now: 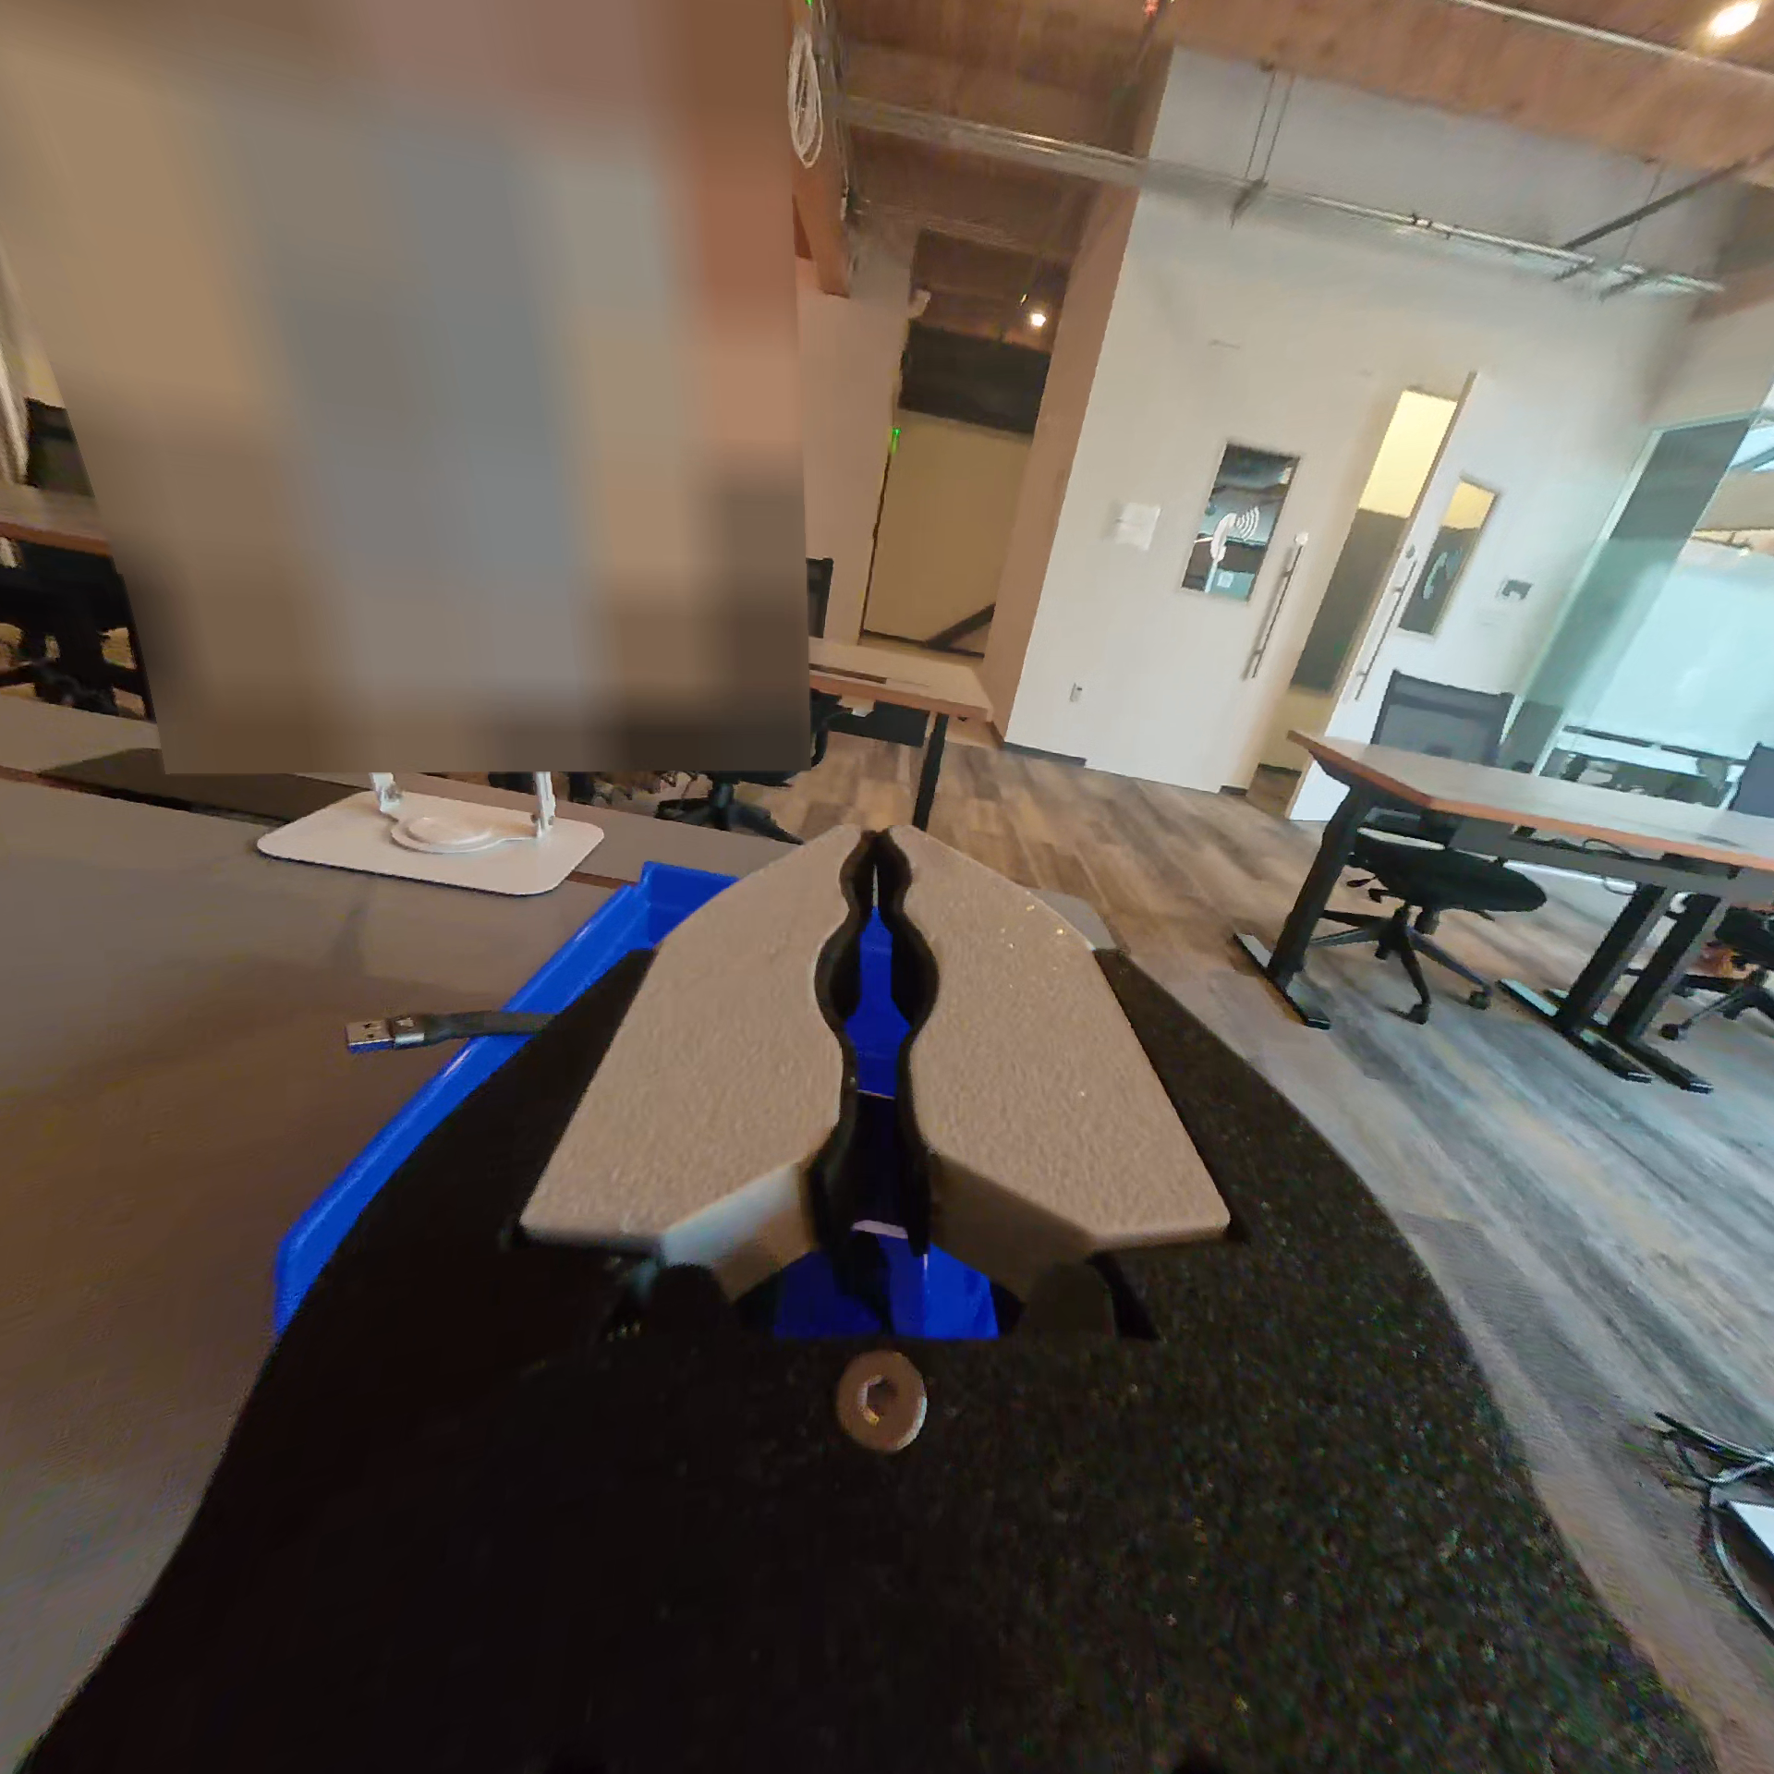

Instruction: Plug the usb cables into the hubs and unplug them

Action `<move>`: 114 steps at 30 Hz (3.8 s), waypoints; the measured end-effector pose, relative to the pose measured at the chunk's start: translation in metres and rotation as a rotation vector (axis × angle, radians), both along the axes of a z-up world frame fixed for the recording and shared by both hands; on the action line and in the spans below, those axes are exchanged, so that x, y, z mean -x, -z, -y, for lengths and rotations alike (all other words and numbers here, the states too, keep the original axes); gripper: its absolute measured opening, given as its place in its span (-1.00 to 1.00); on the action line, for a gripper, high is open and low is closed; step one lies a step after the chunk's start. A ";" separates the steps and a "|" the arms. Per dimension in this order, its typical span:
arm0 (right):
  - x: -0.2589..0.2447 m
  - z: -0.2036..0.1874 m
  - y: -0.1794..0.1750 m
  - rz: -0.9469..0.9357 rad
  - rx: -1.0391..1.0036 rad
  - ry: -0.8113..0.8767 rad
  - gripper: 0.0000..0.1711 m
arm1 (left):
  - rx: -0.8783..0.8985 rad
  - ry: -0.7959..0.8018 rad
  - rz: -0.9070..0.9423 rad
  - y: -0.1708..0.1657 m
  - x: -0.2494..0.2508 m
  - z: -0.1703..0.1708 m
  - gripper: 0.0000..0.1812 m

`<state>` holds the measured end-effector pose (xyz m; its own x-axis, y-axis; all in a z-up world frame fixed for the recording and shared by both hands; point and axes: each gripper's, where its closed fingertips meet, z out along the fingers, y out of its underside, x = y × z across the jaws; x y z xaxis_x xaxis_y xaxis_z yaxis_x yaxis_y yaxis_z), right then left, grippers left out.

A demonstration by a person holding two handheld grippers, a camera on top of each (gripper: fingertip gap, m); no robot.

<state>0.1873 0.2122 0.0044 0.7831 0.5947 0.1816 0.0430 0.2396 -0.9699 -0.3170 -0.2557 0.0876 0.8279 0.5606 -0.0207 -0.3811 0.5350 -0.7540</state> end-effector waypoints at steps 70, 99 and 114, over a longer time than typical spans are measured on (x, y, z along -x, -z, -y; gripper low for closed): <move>0.163 -0.142 0.190 1.339 0.294 -0.890 -0.61 | 0.615 -0.080 -0.117 0.081 -0.006 -0.124 -0.47; 0.209 0.310 0.064 1.194 0.236 -2.080 -0.61 | 0.654 1.021 -0.926 0.102 -0.303 -0.141 -0.33; 0.244 0.292 0.004 0.868 -0.007 -1.786 -0.22 | 0.378 0.812 -0.855 0.066 -0.257 -0.145 -0.87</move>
